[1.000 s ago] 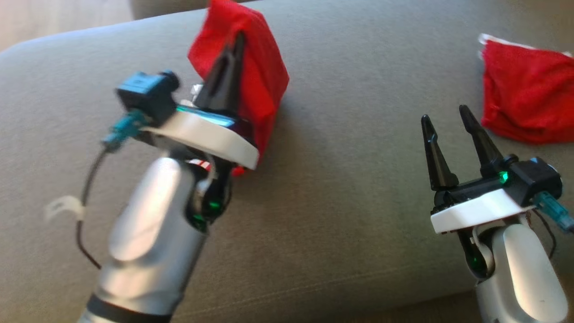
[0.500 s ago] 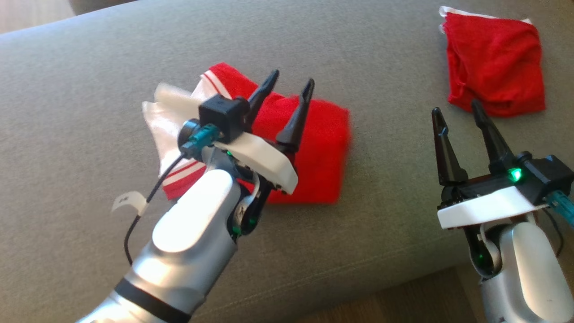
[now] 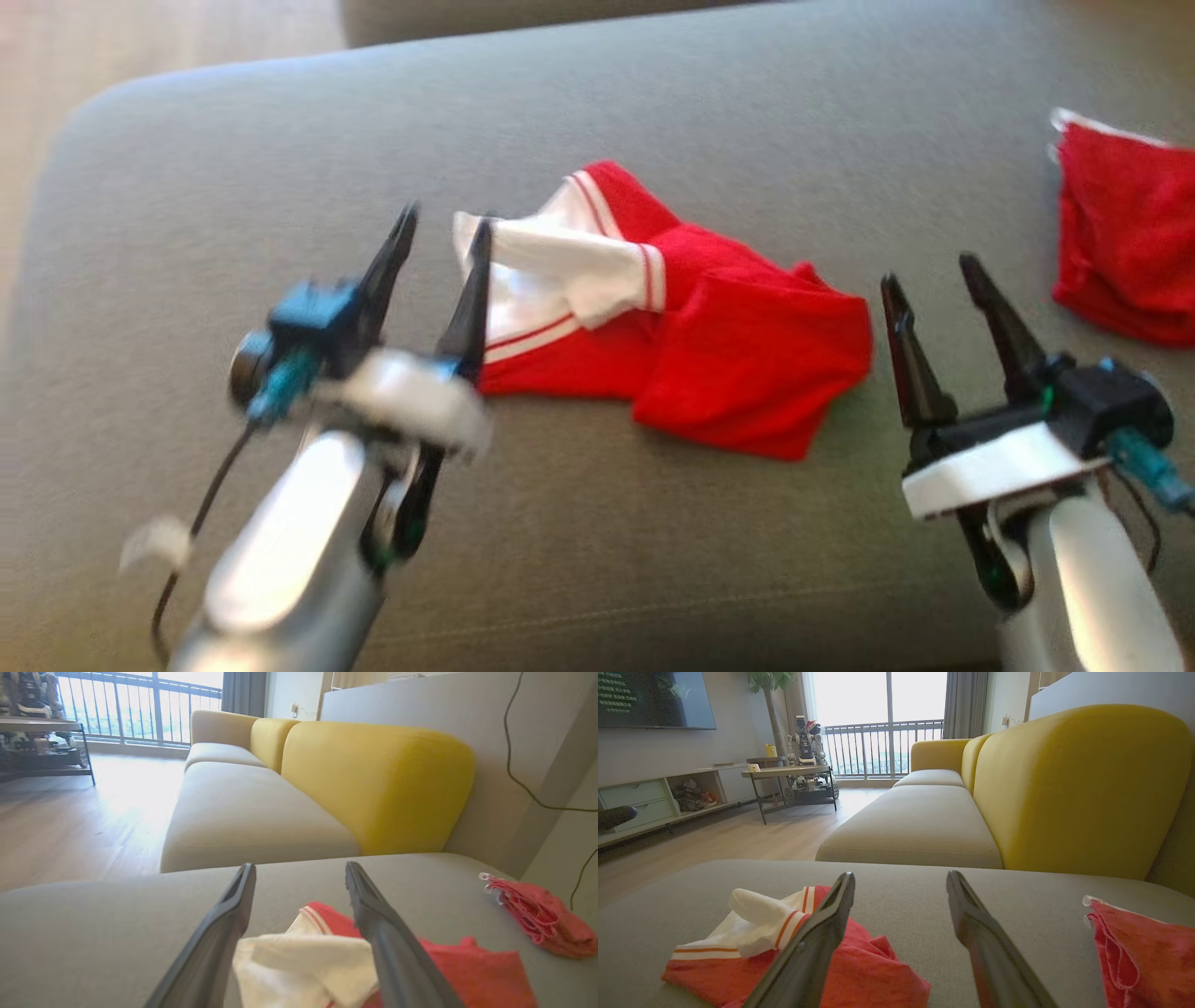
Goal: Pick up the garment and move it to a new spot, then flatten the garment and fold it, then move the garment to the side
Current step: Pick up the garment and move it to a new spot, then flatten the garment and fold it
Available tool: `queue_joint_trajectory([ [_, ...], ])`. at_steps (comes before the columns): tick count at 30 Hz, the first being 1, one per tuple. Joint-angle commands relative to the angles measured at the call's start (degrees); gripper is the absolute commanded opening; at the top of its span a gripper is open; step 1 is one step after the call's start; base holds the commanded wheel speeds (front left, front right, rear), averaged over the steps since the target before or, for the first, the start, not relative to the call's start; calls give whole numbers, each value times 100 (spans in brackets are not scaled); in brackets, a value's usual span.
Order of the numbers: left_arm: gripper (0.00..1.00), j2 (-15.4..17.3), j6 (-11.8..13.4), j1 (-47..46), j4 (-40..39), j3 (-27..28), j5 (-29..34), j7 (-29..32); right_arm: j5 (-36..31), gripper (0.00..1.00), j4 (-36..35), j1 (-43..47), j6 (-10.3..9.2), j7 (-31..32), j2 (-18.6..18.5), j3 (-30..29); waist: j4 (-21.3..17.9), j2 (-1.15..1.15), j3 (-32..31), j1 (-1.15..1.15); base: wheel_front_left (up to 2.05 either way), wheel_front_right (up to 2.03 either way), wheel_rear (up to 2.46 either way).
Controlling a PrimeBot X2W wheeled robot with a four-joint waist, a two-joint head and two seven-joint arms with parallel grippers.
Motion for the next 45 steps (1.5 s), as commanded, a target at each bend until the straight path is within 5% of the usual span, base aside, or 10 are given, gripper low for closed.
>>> queue_joint_trajectory([
  [1, 100, 245, 29, 213, -308, 291, 178, -69, -62, 100, -133, 65, -2, -53, 12, 91, 399, 0, -315, 0, 0, 0, 0],
  [5, 100, 342, 105, 1053, -473, 538, 318, -69, -105, 100, -73, 296, -2, -52, 12, 25, 613, 0, -481, 0, 0, 0, 0],
  [8, 100, 153, 240, 1515, -616, 870, 380, -69, -103, 100, -50, 454, -2, -46, 12, -38, 756, 0, -552, 0, 0, 0, 0],
  [16, 100, -301, 124, 2056, -881, 1309, 798, -69, -61, 100, -23, 657, -2, 11, 12, 177, 860, 0, -606, 0, 0, 0, 0],
  [29, 100, -611, -274, 2014, -682, 1624, 1112, -70, -750, 100, 659, 275, -2, 775, 12, 1477, 1184, 0, -287, 0, 0, 0, 0],
  [42, 100, -676, -472, 1864, -349, 1574, 984, -70, -1705, 100, 1892, -302, -2, 785, 12, 995, 1647, 0, -11, 0, 0, 0, 0],
  [43, 100, -676, -465, 1855, -345, 1573, 969, -70, -1708, 58, 1969, -326, -2, 789, 12, 994, 1664, 0, -11, 0, 0, 0, 0],
  [44, 100, -676, -456, 1848, -345, 1572, 956, -70, -1707, 0, 2021, -353, -2, 766, 12, 994, 1677, 0, -12, 0, 0, 0, 0],
  [45, 100, -677, -448, 1841, -345, 1569, 944, -70, -1690, 0, 2055, -382, -2, 726, 12, 1004, 1687, 0, -19, 0, 0, 0, 0],
])
